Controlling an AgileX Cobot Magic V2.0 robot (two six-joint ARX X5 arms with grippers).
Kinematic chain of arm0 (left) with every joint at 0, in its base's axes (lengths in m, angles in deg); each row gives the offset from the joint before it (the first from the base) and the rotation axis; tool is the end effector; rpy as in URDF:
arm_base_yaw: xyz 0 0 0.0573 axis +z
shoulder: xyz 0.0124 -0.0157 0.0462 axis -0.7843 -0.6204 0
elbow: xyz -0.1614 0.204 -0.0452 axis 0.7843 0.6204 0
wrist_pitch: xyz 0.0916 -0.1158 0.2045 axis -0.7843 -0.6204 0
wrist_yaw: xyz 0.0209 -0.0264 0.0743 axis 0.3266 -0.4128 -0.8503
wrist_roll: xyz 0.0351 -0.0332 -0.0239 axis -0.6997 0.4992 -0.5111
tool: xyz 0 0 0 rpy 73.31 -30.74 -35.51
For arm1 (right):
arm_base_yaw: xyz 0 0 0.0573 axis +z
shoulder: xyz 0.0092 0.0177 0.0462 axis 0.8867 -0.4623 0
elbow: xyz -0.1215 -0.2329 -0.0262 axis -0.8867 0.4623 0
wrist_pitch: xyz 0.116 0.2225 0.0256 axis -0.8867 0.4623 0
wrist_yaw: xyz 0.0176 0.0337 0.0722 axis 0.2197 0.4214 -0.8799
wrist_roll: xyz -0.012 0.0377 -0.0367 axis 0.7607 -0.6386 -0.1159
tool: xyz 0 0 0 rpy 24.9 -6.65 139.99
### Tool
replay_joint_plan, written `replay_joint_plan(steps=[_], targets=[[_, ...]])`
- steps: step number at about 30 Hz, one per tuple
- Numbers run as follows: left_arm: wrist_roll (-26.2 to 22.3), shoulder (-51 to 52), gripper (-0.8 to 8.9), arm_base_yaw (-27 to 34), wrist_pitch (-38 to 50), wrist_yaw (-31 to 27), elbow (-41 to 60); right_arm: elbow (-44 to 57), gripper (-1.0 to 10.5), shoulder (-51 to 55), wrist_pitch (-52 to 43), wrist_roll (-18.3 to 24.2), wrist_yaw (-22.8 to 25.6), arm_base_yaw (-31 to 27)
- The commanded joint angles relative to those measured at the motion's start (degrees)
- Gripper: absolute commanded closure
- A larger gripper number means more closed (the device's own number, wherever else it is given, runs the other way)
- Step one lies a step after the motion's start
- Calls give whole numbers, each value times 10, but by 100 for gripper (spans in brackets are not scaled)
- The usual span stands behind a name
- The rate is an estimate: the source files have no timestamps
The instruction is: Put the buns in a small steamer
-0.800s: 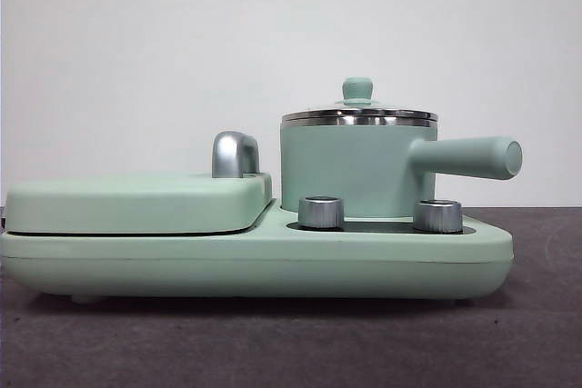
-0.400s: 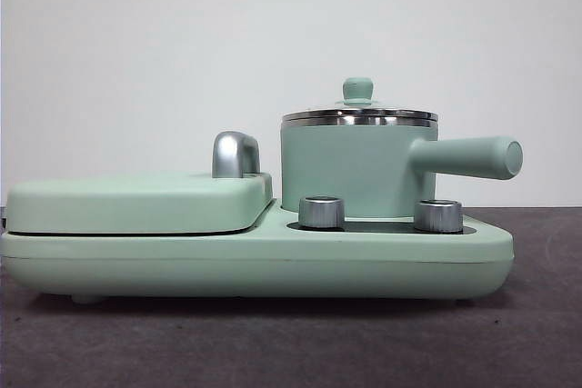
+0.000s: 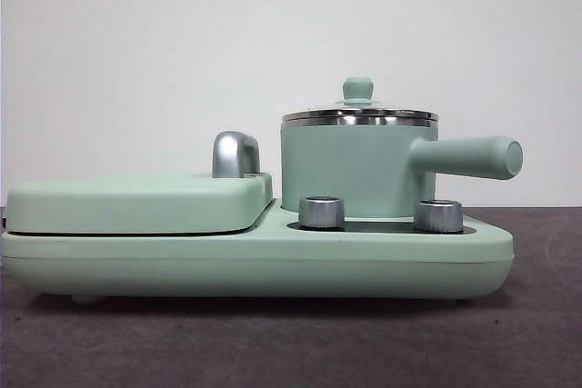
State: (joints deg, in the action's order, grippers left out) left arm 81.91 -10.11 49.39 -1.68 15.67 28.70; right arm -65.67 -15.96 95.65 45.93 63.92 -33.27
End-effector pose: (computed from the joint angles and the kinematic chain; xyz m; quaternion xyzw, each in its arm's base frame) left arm 0.0946 -0.0047 0.1568 -0.0013 0.0761 -0.0356 0.9965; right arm -0.0077 0.0026 0.3294 0.0305 0.1708 0.3381 0.9250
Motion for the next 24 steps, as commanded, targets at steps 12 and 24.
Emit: replay_joint_plan(steps=[12,24], targets=[[1,1,793,0,-4,2,10,97,913,5,-99,4,-22,-136],[1,1,793,0,-4,2,10,356,914,16,-474,44,8,-285]])
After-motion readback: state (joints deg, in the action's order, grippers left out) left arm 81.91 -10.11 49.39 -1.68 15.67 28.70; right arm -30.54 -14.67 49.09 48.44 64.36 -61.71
